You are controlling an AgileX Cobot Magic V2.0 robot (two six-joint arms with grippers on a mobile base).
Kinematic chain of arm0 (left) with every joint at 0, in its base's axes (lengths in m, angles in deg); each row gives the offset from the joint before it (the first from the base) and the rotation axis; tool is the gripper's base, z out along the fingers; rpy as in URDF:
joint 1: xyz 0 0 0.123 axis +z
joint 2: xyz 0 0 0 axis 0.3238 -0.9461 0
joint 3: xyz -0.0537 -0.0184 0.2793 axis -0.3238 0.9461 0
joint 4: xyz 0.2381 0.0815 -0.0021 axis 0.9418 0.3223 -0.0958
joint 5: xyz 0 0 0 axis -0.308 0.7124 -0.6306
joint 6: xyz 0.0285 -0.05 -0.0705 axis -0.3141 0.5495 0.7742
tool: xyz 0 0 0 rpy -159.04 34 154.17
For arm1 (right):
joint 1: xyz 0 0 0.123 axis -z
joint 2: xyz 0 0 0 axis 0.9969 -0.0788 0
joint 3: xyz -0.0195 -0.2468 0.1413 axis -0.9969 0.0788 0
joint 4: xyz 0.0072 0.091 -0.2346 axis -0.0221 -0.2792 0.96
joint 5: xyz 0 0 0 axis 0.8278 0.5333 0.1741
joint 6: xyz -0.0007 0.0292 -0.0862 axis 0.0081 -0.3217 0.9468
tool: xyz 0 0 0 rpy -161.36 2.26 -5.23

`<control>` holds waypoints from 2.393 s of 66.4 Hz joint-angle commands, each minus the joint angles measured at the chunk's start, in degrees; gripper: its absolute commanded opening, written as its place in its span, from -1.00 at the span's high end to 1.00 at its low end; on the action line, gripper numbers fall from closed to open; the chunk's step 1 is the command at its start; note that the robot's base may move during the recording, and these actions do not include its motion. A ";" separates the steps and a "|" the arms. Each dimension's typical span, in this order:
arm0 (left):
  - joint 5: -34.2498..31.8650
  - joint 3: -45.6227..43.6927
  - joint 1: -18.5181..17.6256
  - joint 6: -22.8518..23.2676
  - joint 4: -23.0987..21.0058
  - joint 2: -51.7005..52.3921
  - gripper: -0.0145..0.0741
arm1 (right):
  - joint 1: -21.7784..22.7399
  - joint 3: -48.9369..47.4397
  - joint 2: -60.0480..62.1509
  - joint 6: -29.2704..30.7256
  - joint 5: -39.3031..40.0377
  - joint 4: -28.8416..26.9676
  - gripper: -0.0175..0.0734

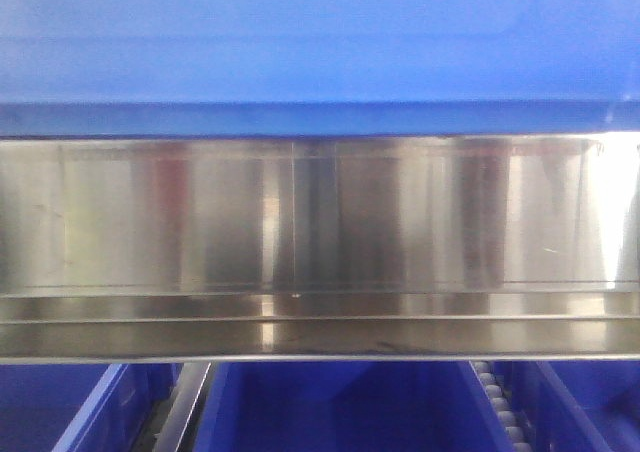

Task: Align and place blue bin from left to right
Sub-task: 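Lift the blue bin with both grippers and pull it off the shelf, then hold the blue bin with both grippers while the base backs away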

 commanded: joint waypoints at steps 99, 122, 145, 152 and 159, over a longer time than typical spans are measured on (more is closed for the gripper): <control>-5.27 -1.08 -0.68 0.03 1.09 0.27 0.92 | -0.50 -0.37 0.79 -0.02 22.65 1.20 0.79; -5.27 -1.08 -0.68 0.03 1.09 0.27 0.92 | -0.50 -0.37 0.79 -0.02 23.67 1.20 0.79; -5.27 -1.08 -0.68 0.03 1.09 0.27 0.92 | -0.50 -0.37 0.79 -0.02 23.67 1.20 0.79; -5.27 -1.08 -0.68 0.03 1.09 0.27 0.92 | -0.50 -0.37 0.79 -0.02 23.67 1.20 0.79; -5.27 -1.08 -0.68 0.03 1.09 0.27 0.92 | -0.50 -0.37 0.79 -0.02 23.67 1.20 0.79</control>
